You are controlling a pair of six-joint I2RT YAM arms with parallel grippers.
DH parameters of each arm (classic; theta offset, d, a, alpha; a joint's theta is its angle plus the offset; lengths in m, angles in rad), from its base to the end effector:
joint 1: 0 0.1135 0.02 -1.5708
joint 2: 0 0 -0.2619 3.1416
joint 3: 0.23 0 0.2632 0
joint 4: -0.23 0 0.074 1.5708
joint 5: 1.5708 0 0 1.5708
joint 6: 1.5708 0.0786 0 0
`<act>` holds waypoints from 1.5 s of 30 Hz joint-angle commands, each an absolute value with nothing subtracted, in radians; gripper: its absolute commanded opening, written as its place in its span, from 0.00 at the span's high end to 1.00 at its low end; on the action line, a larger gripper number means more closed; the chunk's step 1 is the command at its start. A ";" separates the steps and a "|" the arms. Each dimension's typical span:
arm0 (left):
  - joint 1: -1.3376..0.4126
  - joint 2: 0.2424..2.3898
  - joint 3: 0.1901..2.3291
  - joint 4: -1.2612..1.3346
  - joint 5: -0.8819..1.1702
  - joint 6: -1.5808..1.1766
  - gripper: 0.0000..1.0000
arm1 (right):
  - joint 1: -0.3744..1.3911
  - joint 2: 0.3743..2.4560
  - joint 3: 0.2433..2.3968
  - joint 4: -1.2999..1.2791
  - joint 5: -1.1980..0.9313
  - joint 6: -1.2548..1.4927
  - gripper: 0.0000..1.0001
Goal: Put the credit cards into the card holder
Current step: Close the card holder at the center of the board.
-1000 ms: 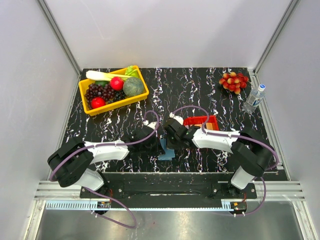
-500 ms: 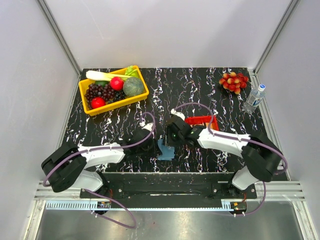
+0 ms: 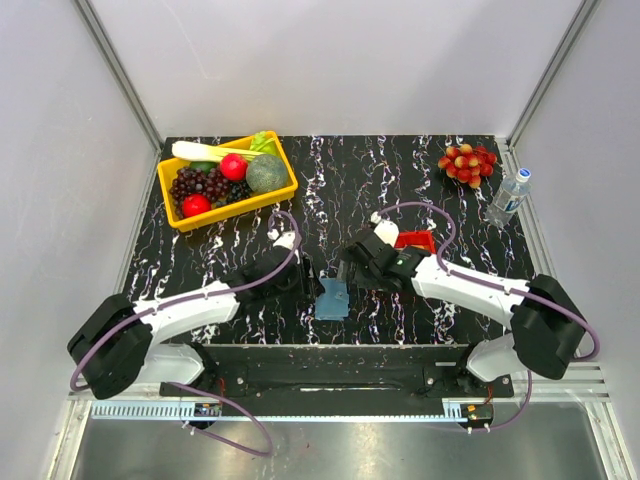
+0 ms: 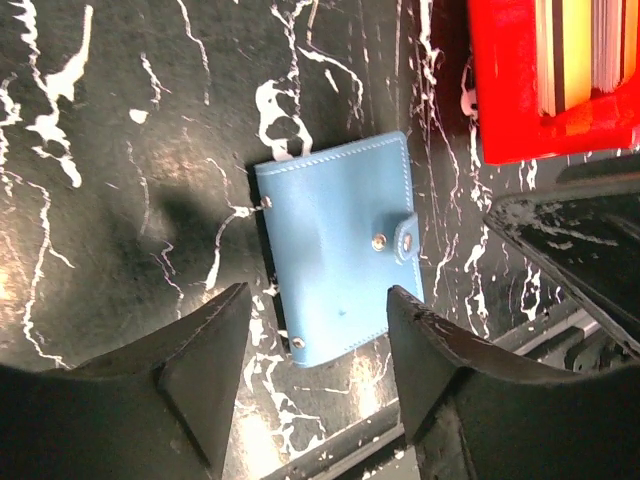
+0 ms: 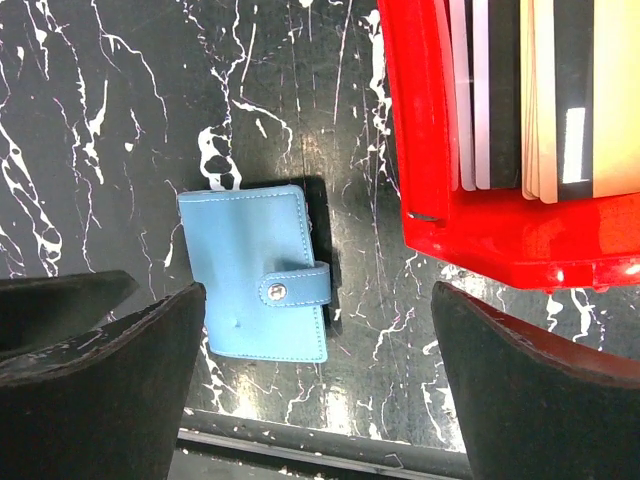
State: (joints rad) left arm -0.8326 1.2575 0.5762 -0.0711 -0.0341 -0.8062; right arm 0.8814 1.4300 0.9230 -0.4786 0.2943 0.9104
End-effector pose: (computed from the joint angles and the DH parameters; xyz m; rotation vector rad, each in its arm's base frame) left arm 0.1955 -0.2109 0.1436 0.0143 2.4558 -0.7497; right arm 0.2204 0.2315 0.1764 0.1496 2.5276 0.3607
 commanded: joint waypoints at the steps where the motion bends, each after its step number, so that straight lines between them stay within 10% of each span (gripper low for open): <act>1: -0.795 1.290 0.555 0.023 -0.058 -0.755 0.38 | 0.879 1.378 0.895 -0.473 0.322 0.928 0.01; 20: -0.776 1.338 0.457 0.170 -0.012 -0.727 0.37 | 1.077 1.672 1.146 -0.623 0.518 1.031 0.42; 45: -0.788 1.358 0.445 0.187 -0.006 -0.732 0.47 | 1.124 1.795 1.259 -0.792 0.607 1.089 0.57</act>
